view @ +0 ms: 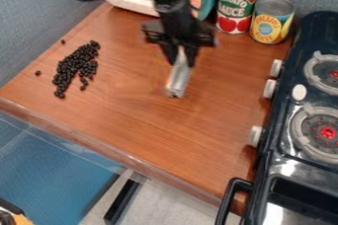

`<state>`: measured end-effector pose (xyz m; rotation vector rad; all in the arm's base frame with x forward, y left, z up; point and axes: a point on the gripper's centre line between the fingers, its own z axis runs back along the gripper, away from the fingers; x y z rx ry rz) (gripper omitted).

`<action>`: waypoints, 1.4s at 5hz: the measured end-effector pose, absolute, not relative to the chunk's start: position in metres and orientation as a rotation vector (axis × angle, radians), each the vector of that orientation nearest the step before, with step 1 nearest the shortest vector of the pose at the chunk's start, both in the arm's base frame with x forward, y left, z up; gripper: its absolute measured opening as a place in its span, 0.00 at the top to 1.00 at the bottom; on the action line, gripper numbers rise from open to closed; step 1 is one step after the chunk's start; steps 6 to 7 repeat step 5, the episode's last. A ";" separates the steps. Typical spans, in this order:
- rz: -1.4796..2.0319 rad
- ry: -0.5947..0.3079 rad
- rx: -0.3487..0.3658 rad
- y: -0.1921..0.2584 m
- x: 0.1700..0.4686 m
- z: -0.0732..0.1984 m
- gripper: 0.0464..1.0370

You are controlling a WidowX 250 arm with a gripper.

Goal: Sweep into pile

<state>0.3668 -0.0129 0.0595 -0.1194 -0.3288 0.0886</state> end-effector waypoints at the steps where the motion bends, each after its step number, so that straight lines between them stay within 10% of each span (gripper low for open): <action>1: 0.019 -0.297 -0.121 -0.045 0.366 0.057 0.70; 3: -0.052 -0.096 -0.056 -0.068 0.353 0.029 0.65; 5: -0.107 -0.168 -0.090 -0.072 0.347 0.071 0.07; 7: -0.107 -0.168 -0.090 -0.072 0.347 0.071 0.07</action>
